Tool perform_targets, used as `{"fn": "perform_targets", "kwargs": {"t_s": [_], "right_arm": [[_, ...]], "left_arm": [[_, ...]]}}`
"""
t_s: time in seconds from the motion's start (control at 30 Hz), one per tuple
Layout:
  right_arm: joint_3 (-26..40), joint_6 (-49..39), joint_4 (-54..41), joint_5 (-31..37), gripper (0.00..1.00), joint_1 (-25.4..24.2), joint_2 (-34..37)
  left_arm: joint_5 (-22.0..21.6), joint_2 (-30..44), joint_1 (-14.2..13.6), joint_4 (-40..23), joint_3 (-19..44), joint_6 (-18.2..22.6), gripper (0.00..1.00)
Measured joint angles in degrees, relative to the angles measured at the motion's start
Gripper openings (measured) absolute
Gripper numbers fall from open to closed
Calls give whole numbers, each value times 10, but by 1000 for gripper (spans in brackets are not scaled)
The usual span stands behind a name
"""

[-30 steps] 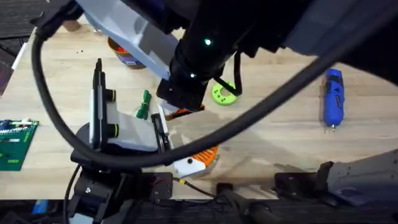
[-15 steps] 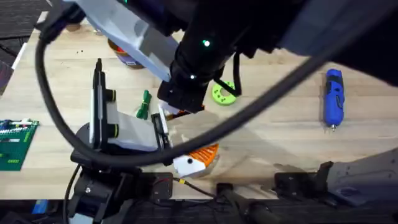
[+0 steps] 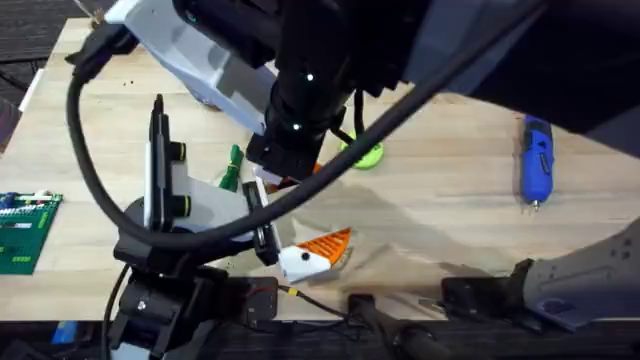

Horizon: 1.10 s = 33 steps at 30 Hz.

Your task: Pick up the gripper from the table and insert it into the empty holder that is missing its gripper. Then pick up a screw, insert it into the mounting hole, and use the screwdriver to tighten it. Finally, clean up the table by picking up the vegetable and placing it into the bucket.

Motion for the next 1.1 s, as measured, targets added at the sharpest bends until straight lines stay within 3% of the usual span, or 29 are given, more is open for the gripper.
{"fn": "perform_targets", "kwargs": {"t_s": [0.33, 0.43, 0.53, 0.7, 0.73, 0.9, 1.1], "right_arm": [[0, 0, 1, 0, 17, 0, 0], [0, 1, 0, -2, 168, 0, 0], [0, 1, -1, 0, 471, -1, 0], [0, 0, -1, 8, 887, -22, -3], [0, 0, -1, 7, 926, -26, -4], [8, 0, 2, -1, 940, -63, -11], [17, 34, 8, -2, 940, -156, -31]], "left_arm": [[-3, 0, 0, 1, 0, 0, 993], [-6, 0, 0, 1, 0, 0, 993], [-8, 0, 0, 1, 0, 0, 992], [-7, 0, 0, 2, 0, 3, 992], [-7, 0, 0, 2, 0, 3, 993], [-7, 0, 0, 2, 0, 7, 993], [-7, 0, 0, 2, 0, 7, 993]]}}
